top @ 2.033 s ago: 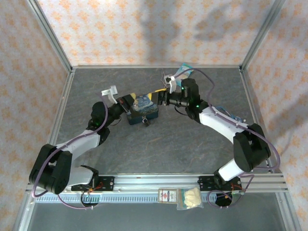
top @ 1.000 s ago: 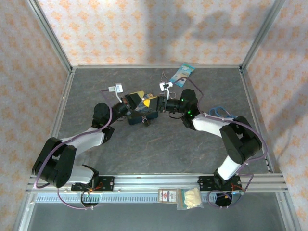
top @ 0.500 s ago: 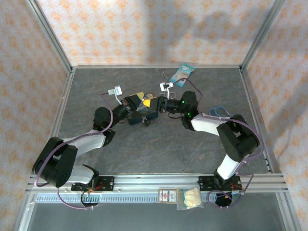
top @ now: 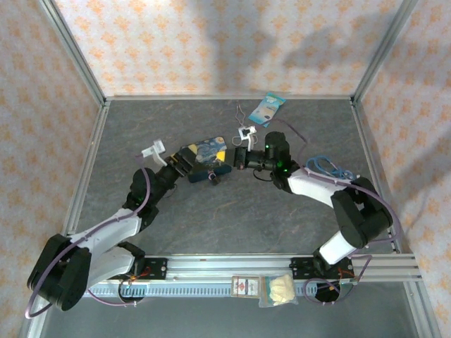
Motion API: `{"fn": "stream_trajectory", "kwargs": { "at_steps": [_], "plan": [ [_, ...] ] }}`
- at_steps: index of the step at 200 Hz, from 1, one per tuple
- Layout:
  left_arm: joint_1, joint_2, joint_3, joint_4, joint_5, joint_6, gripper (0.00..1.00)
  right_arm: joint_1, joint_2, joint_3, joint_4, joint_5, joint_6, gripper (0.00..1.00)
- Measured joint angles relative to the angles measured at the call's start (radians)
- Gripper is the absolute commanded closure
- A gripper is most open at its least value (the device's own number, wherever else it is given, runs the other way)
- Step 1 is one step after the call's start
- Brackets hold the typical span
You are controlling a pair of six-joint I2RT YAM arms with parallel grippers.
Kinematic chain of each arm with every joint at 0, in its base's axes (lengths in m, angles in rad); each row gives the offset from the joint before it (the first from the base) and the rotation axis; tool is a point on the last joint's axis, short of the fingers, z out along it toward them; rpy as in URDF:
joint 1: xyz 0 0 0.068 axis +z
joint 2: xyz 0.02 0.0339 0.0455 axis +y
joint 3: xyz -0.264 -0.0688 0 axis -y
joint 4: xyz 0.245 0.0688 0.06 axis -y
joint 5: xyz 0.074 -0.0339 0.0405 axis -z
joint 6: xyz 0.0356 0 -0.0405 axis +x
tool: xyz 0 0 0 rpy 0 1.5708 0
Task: Unlock a padlock with a key
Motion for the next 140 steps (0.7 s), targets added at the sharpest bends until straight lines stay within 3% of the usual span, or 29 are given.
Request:
{"fn": "stream_trajectory", "kwargs": {
  "at_steps": [50,103,140],
  "plan": [
    [-0.096,0.037,-0.091,-0.087,-0.053,-0.077,0.34,-0.022,-0.053,-0.091,-0.145,0.057,-0.055,1.0],
    [-0.145,0.237,-0.071,0.126,-0.044,-0.241,0.33,-0.022,-0.114,-0.177,-0.064,-0.007,-0.054,1.0],
    [-0.177,0.272,-0.037,0.253,-0.043,-0.309,0.35,-0.029,-0.114,-0.176,-0.063,-0.036,-0.075,1.0]
  ]
}}
